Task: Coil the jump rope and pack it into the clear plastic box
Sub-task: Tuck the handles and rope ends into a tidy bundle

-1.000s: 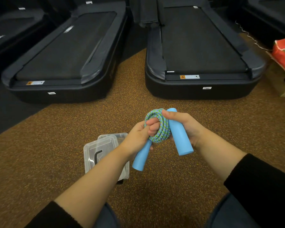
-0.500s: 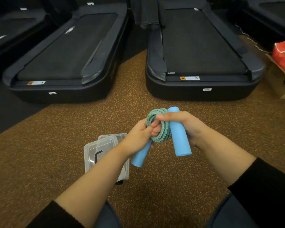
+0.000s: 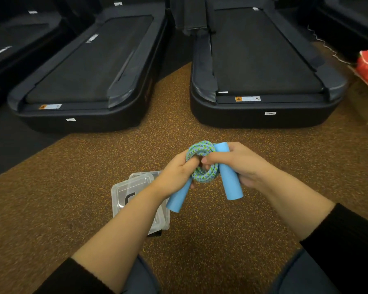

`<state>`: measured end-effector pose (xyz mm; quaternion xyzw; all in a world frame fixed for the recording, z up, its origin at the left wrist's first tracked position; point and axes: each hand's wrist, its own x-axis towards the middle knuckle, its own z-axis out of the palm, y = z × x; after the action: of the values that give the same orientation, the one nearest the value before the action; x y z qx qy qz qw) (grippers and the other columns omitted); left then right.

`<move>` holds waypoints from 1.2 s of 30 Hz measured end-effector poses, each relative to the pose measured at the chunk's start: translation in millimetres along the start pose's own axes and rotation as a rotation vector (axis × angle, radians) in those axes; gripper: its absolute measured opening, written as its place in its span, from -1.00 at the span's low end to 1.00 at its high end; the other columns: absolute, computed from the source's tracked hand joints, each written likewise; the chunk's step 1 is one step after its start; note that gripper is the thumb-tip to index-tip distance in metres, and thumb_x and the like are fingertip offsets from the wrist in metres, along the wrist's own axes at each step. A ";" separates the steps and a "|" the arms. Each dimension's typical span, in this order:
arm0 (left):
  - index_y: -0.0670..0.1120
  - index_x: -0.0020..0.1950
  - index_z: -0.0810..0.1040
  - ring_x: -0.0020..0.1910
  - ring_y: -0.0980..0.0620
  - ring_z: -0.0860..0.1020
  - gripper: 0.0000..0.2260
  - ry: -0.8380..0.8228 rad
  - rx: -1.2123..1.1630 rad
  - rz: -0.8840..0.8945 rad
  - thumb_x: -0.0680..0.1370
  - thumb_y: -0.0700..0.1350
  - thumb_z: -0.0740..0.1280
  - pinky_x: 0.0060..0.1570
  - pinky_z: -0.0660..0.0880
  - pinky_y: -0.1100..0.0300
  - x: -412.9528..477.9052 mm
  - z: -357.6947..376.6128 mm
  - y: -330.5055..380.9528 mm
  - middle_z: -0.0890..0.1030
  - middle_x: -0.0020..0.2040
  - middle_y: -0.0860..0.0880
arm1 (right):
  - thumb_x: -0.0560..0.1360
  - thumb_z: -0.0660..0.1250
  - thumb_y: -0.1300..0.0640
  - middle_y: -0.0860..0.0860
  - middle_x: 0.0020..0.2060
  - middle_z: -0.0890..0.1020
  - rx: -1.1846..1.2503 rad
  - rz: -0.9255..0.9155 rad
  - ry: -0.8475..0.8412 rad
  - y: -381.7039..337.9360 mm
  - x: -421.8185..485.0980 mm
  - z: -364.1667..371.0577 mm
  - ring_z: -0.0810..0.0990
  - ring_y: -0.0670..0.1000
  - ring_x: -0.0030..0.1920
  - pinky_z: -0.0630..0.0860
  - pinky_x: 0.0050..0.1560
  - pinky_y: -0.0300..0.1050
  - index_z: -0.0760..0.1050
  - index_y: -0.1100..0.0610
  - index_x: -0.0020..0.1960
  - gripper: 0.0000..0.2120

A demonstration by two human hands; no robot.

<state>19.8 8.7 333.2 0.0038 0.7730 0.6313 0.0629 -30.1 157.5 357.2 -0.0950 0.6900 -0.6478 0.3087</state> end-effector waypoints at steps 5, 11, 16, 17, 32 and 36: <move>0.00 -0.10 0.50 -0.50 0.19 0.49 -0.80 0.012 -0.142 -0.071 0.62 -0.15 0.12 -0.56 0.45 0.30 0.0 -1.8 -6.5 0.58 -0.38 0.14 | 0.35 0.48 0.21 0.19 -0.25 0.63 -0.150 -0.116 0.065 10.8 5.2 -6.0 0.52 0.03 -0.32 0.44 -0.38 -0.19 0.57 0.24 -0.08 -0.81; -0.02 -0.09 0.49 -0.33 0.19 0.49 -0.87 0.279 -0.378 0.048 0.45 -0.24 0.31 -0.33 0.47 0.34 10.2 2.2 -13.1 0.53 -0.24 0.02 | 0.31 0.46 0.20 0.14 -0.29 0.57 -0.189 -0.237 0.308 23.5 10.0 6.9 0.53 0.06 -0.30 0.57 -0.23 0.16 0.53 0.13 -0.19 -0.87; 0.07 0.05 0.42 -0.32 0.08 0.49 -0.61 0.383 -0.517 0.125 0.35 -0.34 0.30 -0.30 0.44 0.19 9.6 4.3 -12.1 0.57 -0.28 0.03 | 0.34 0.41 0.28 0.07 -0.36 0.48 -0.041 -0.261 0.382 30.8 6.0 23.8 0.50 0.04 -0.33 0.61 -0.31 0.15 0.48 0.13 -0.22 -0.87; 0.08 0.07 0.42 -0.30 0.05 0.48 -0.58 0.380 -0.542 0.134 0.34 -0.35 0.29 -0.28 0.44 0.16 9.3 4.8 -11.8 0.57 -0.27 0.00 | 0.35 0.41 0.29 0.07 -0.37 0.47 0.002 -0.264 0.393 31.4 4.6 27.2 0.49 0.03 -0.33 0.61 -0.37 0.08 0.45 0.11 -0.24 -0.85; 0.00 0.14 0.53 -0.04 0.18 0.57 -0.57 0.343 -0.180 0.185 0.33 -0.30 0.23 0.00 0.49 0.36 2.0 11.8 -11.0 0.61 0.02 0.03 | 0.35 0.37 0.18 -0.02 -0.39 0.51 -0.274 -0.272 0.533 41.6 4.6 36.7 0.50 0.01 -0.37 0.52 -0.35 -0.04 0.38 0.07 -0.15 -0.82; -0.07 0.19 0.53 0.04 0.11 0.57 -0.58 0.346 -0.264 0.122 0.35 -0.27 0.24 0.08 0.49 0.27 1.7 15.2 -12.4 0.61 0.10 -0.05 | 0.39 0.36 0.17 -0.03 -0.35 0.51 -0.329 -0.284 0.513 36.9 1.8 37.5 0.45 -0.04 -0.37 0.40 -0.36 -0.15 0.37 0.12 -0.07 -0.81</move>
<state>20.5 21.2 318.0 -0.0661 0.6812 0.7209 -0.1087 -1.0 130.5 322.7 -0.0729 0.8204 -0.5670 0.0121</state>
